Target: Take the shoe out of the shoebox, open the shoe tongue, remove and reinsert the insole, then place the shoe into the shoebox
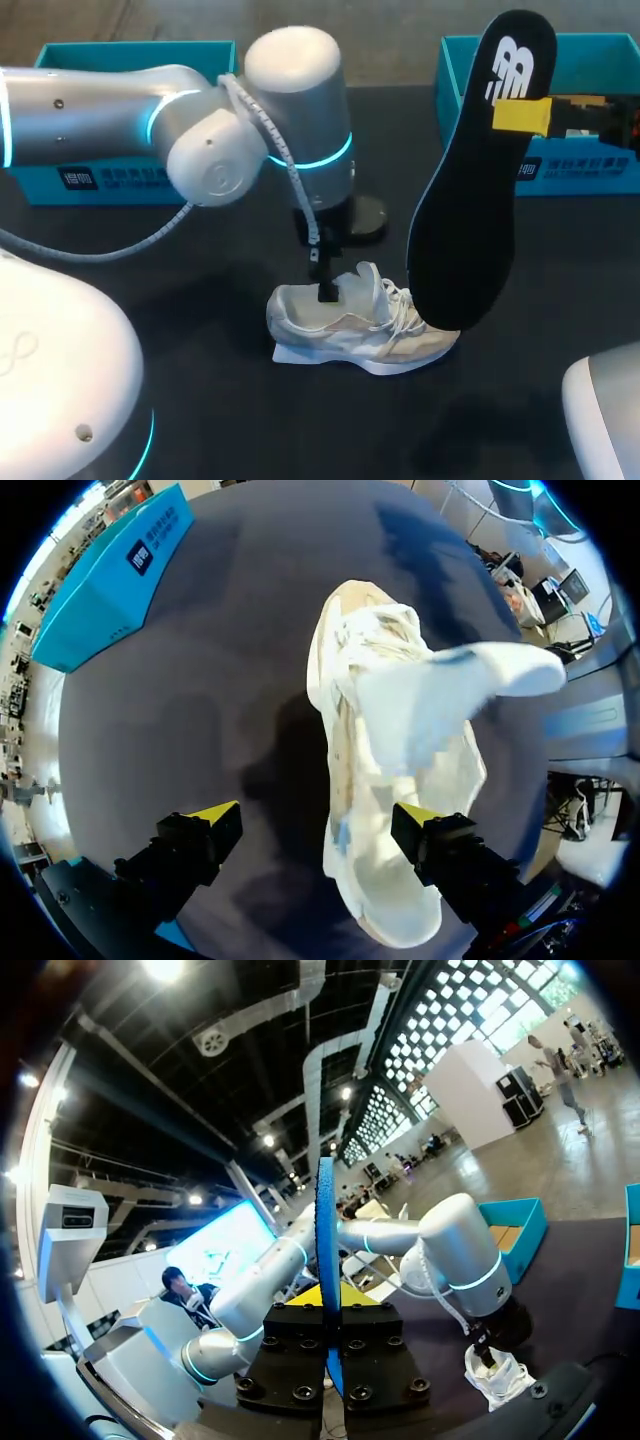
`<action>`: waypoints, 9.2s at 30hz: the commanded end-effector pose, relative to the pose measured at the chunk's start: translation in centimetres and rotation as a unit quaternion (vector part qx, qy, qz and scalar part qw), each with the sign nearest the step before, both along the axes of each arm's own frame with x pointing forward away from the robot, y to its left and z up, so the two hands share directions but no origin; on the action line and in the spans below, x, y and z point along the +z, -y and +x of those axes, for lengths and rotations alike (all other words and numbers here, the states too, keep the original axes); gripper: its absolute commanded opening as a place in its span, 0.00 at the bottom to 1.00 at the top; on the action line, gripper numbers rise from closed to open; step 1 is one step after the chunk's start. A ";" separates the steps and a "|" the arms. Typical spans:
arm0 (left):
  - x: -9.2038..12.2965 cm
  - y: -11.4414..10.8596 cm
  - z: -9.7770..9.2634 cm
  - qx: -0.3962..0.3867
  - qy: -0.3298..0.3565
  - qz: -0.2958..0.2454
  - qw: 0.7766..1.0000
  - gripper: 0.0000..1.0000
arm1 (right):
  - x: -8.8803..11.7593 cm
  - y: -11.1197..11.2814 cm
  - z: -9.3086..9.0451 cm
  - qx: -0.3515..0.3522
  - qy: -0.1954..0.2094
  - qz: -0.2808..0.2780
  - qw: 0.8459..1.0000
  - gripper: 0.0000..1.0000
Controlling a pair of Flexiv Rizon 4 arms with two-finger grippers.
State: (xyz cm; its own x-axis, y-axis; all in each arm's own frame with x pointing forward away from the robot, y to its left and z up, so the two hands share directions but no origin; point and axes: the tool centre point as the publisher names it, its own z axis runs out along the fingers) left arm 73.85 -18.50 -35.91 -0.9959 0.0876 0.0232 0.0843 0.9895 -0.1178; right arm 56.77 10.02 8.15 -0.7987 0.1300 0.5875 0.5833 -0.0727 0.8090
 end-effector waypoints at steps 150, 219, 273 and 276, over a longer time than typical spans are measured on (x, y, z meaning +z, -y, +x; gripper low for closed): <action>1.5 1.8 -10.5 -0.717 0.089 0.039 0.690 1.00 | 0.2 -0.3 0.2 0.000 -0.001 -0.001 1.000 0.00; 18.4 -0.2 -3.2 -0.538 0.476 -0.399 0.570 1.00 | 0.2 -0.3 0.2 0.000 -0.001 -0.001 1.000 0.00; 23.3 -0.8 -1.6 -0.457 0.525 -0.489 0.526 1.00 | 0.7 -0.7 10.1 0.105 -0.074 -0.019 0.991 0.00; 23.3 -0.8 -1.6 -0.457 0.525 -0.489 0.526 1.00 | 0.2 -0.5 12.2 0.110 -0.094 -0.010 0.989 0.00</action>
